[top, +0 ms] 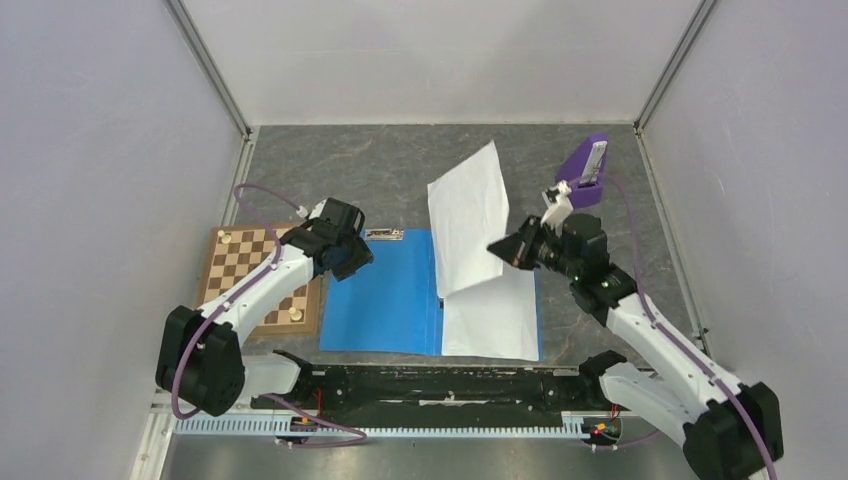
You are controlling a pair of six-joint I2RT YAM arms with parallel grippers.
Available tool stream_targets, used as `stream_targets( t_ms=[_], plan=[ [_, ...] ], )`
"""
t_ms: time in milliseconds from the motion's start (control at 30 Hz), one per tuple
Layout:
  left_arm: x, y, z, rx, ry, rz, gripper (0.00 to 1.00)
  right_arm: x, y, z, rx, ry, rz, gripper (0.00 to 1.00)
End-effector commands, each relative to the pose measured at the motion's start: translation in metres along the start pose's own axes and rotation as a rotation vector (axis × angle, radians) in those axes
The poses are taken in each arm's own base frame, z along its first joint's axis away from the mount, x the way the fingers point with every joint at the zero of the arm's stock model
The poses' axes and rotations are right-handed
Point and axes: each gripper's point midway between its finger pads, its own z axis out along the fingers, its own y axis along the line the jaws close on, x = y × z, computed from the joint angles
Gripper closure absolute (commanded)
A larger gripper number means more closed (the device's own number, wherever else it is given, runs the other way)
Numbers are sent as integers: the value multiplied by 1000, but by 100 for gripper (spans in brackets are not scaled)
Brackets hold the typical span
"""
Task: Put the files into the folder
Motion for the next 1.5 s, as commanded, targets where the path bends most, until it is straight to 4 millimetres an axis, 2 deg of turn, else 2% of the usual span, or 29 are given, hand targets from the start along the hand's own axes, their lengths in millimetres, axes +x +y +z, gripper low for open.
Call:
stream_targets(
  t_ms=[0, 133, 200, 367, 500, 767, 1100, 1333, 1467],
  plan=[
    [1, 0, -1, -5, -51, -56, 46, 55, -71, -31, 262, 87, -7, 100],
    [14, 4, 7, -39, -33, -46, 46, 86, -103, -45, 349, 118, 2, 100],
    [19, 7, 10, -54, -27, -46, 46, 95, -116, -50, 397, 133, -1, 100],
    [26, 12, 15, -77, -22, -68, 46, 100, -128, -58, 447, 123, -12, 100],
    [29, 16, 18, -94, -20, -76, 46, 95, -128, -63, 463, 108, -33, 100],
    [34, 16, 19, -101, -17, -73, 47, 112, -126, -63, 426, 143, 5, 100],
    [42, 15, 22, -114, -16, -68, 47, 129, -111, -62, 398, 171, 28, 100],
    [43, 14, 22, -111, -16, -66, 47, 130, -118, -68, 443, 111, 95, 100],
    [44, 12, 22, -109, -15, -62, 47, 137, -118, -66, 431, 123, 117, 100]
  ],
)
